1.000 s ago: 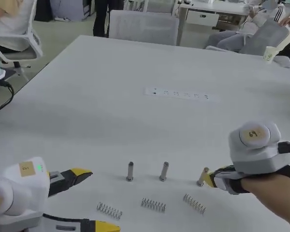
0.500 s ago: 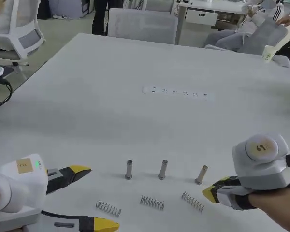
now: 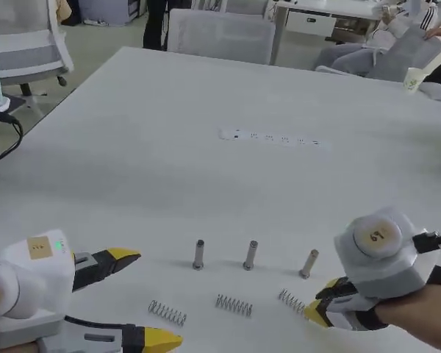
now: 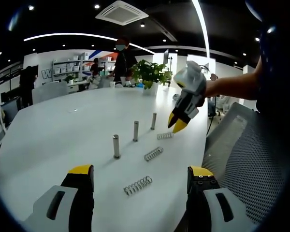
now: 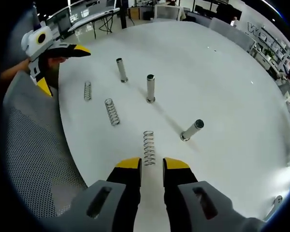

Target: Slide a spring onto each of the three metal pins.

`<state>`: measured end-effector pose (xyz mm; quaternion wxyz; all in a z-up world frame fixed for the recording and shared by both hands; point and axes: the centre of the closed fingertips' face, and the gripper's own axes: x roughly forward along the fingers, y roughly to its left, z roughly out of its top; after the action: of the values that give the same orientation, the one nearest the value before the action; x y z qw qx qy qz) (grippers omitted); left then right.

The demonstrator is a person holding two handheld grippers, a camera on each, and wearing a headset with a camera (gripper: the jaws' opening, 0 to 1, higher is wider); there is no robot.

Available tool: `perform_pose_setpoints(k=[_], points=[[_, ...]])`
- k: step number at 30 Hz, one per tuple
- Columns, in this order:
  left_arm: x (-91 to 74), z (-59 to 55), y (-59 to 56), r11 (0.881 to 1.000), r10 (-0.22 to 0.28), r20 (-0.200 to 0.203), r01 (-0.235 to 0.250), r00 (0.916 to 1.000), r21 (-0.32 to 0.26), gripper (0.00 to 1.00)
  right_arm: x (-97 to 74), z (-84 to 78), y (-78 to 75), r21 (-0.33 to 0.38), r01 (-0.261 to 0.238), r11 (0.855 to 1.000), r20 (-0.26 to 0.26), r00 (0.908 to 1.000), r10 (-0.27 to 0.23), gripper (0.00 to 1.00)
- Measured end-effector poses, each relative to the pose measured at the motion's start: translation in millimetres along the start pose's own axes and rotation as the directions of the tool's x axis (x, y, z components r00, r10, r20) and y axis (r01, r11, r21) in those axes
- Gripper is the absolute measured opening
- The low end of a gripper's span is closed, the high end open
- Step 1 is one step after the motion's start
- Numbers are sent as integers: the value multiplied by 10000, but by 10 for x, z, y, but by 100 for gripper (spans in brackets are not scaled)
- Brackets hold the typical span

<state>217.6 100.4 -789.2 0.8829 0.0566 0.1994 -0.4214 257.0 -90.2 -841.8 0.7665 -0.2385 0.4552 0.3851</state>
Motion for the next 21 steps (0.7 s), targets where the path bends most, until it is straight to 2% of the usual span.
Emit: perform_pose_setpoints(k=[10,21], points=[[11,10,-14,10000,4,-11,-4,10000,-42,76,113,-44,9,-545,-221,9983,-664,9976,184,14],[9,-1,-11,9999,-32,-22,32,10000,-126,74,165,-66,14,-887,-381,9953,-1144,9930,278,13]])
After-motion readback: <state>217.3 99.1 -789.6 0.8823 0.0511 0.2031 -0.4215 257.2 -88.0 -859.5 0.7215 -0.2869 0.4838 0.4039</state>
